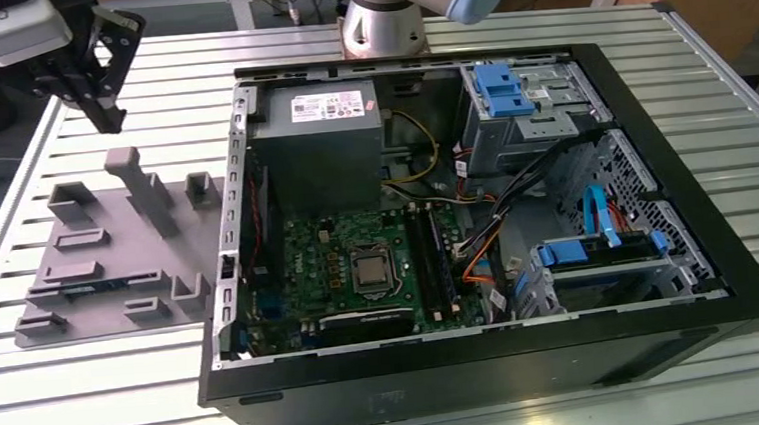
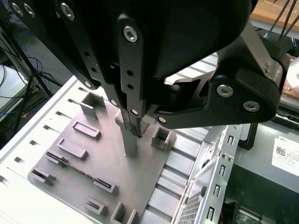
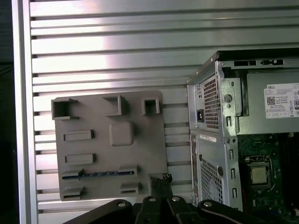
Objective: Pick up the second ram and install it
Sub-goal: 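Reach for the second ram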
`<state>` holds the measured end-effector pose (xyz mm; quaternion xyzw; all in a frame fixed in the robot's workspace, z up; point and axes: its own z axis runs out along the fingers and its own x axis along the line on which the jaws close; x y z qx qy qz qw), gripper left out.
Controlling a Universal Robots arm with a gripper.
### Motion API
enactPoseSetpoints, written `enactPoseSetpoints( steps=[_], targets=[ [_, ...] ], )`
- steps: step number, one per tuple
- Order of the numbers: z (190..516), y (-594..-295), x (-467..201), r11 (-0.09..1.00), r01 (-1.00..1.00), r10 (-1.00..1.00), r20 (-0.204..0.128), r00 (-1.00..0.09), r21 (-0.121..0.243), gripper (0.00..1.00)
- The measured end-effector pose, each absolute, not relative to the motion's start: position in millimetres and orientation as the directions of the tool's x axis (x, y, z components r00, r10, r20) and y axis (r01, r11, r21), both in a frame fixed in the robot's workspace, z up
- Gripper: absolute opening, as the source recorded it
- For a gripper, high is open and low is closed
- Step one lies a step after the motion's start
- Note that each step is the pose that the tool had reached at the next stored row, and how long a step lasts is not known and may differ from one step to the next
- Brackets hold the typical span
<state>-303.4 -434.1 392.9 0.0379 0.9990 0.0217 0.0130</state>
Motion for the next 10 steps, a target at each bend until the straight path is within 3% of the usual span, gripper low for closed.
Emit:
enactPoseSetpoints(
  steps=[10],
  targets=[
    [393,-441,-322,0.996,0.075,0.076,-0.024,-0.997,0.044,0.11]
  ],
)
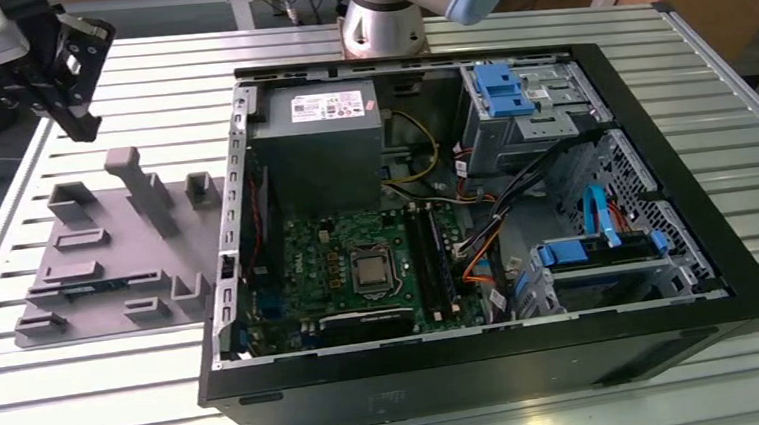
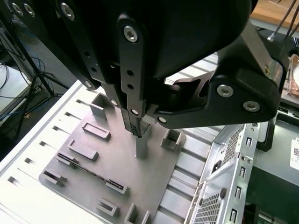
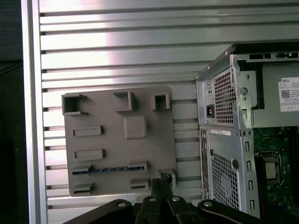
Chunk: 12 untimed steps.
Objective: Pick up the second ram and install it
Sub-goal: 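Reach for the second ram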
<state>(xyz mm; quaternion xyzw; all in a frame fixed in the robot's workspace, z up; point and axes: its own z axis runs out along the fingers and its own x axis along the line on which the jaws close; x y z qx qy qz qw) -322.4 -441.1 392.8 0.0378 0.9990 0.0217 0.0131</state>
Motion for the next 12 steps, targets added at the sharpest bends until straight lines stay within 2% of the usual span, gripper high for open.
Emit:
enactPoseSetpoints(
  steps=[12],
  targets=[
    [392.9,-441.8,-332.2,0.996,0.075,0.076,-0.024,-0.997,0.044,0.11]
  ],
)
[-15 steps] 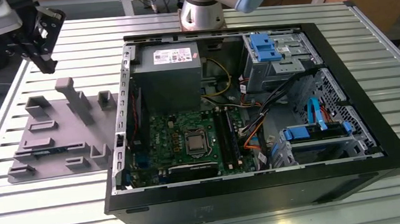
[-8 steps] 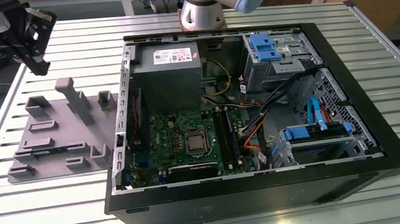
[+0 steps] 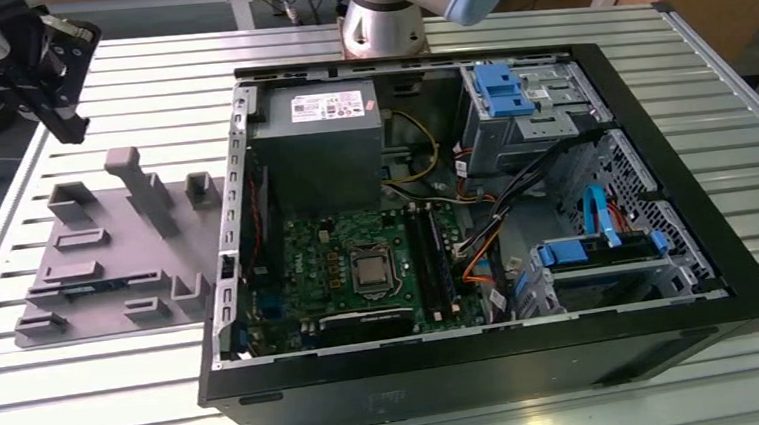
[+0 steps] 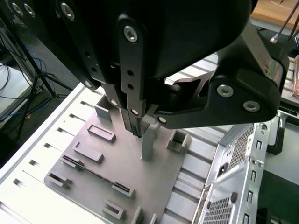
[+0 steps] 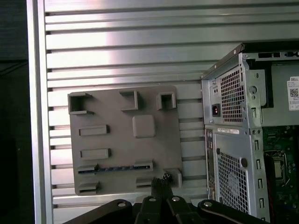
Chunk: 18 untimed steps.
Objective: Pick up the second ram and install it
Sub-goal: 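Reach for the second ram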
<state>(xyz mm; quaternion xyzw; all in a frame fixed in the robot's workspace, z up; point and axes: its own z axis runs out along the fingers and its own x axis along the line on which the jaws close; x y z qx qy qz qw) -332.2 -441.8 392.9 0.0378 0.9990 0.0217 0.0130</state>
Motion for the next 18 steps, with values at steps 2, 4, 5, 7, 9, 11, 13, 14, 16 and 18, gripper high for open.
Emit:
enactPoseSetpoints(
  steps=[2,4,5,7,9,11,13,14,16,18],
  targets=[
    [393,-443,-339,0.996,0.075,0.076,-0.025,-0.997,0.044,0.11],
    [393,-445,-343,0.996,0.075,0.076,-0.024,-0.997,0.044,0.11],
    [393,-446,-345,0.996,0.075,0.076,-0.024,-0.997,0.044,0.11],
    [393,-447,-350,0.996,0.075,0.076,-0.024,-0.997,0.044,0.11],
    [393,-448,-353,0.996,0.075,0.076,-0.024,-0.997,0.044,0.11],
    [393,-449,-357,0.996,0.075,0.076,-0.024,-0.997,0.044,0.11],
    [393,-451,-361,0.996,0.075,0.076,-0.024,-0.997,0.044,0.11],
    [393,-452,-363,0.996,0.075,0.076,-0.024,-0.997,0.044,0.11],
    [393,-454,-366,0.996,0.075,0.076,-0.024,-0.997,0.044,0.11],
    [393,-455,-369,0.996,0.075,0.076,-0.024,-0.997,0.044,0.11]
  ],
)
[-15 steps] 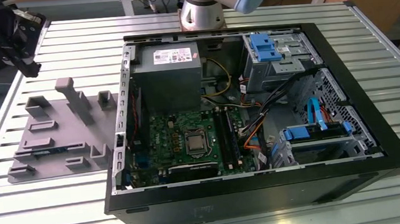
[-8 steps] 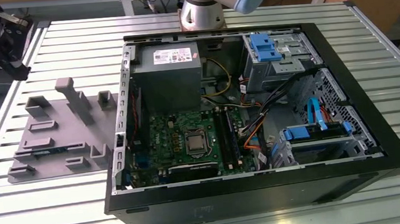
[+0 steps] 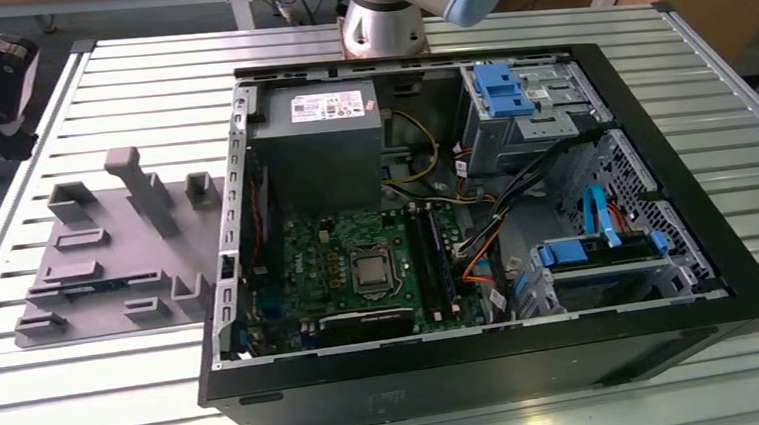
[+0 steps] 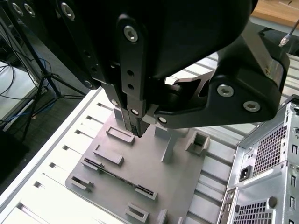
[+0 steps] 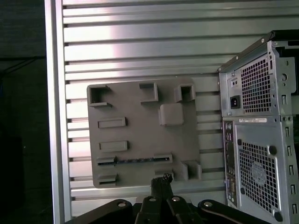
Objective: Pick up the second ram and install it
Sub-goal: 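Reach for the second ram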
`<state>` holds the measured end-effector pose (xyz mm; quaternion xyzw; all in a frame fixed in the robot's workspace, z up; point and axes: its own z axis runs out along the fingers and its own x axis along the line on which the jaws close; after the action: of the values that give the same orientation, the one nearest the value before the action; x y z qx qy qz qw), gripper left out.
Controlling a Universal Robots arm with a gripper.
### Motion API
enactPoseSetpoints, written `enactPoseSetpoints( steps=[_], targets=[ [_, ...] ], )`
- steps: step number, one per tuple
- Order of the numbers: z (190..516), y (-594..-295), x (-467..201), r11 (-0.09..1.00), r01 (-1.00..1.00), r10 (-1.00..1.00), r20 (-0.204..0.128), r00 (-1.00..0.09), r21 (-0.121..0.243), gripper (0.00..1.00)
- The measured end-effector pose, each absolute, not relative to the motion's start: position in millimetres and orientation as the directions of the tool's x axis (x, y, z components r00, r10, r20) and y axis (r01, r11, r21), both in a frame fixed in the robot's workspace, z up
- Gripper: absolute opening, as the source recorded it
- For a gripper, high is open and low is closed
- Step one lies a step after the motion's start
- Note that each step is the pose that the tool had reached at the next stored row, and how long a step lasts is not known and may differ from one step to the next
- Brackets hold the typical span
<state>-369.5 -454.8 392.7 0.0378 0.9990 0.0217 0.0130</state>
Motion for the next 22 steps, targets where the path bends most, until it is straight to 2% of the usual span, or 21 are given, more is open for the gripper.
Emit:
enactPoseSetpoints(
  steps=[22],
  targets=[
    [393,-458,-384,0.996,0.075,0.076,-0.024,-0.997,0.044,0.11]
  ],
)
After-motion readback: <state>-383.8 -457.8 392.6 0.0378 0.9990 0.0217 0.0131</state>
